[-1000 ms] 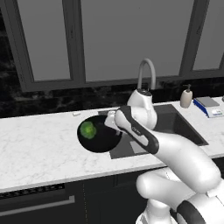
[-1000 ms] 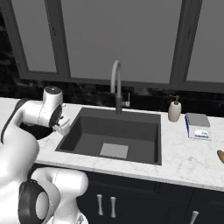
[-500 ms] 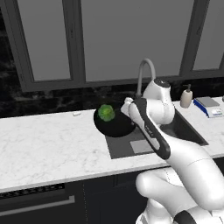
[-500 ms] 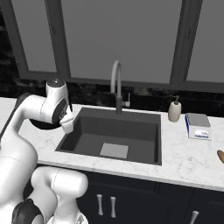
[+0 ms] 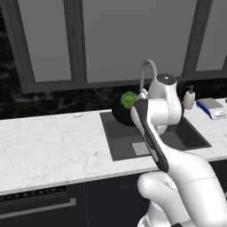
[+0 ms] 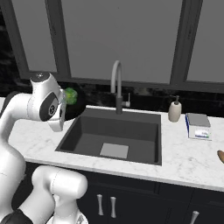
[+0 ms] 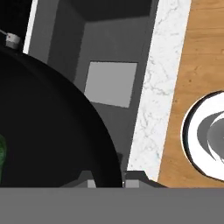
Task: Pick the broccoli from the sink and place it in the bowl. Then pick the bowl and place it in the microwave. Then close the microwave door and press the start button.
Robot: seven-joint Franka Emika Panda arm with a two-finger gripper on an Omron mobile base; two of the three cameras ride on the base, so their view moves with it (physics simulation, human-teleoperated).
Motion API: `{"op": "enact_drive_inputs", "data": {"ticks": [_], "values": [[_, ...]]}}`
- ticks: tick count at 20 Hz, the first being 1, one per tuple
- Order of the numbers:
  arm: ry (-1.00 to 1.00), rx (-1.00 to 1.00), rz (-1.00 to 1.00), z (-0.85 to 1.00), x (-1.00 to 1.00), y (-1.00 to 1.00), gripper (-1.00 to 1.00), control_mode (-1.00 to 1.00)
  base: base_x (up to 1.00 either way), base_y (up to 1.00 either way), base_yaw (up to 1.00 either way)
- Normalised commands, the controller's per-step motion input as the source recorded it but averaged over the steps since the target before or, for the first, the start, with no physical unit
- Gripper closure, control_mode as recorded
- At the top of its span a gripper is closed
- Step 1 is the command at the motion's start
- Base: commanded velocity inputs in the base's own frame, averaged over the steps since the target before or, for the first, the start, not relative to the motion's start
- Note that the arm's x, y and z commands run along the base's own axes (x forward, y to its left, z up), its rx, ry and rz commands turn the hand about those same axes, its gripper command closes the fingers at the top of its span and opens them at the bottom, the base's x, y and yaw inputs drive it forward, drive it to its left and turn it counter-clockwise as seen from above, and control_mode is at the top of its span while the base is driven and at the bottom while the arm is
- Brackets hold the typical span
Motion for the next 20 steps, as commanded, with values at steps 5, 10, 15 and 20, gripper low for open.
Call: {"op": "enact_drive_inputs", "data": {"ticks": [5, 10, 15, 20], "values": [[0.00, 0.06, -0.23, 0.81, -0.68, -0.23, 1.00, -1.00, 0.00, 0.00, 0.00], [0.00, 0.12, -0.07, 0.76, -0.48, -0.13, 1.00, -1.00, 0.00, 0.00, 0.00], [-0.06, 0.03, -0.03, 0.50, -0.27, -0.20, 1.00, -1.00, 0.00, 0.00, 0.00], [-0.23, 0.00, -0.04, 0.21, -0.19, -0.18, 1.00, -1.00, 0.00, 0.00, 0.00]]}}
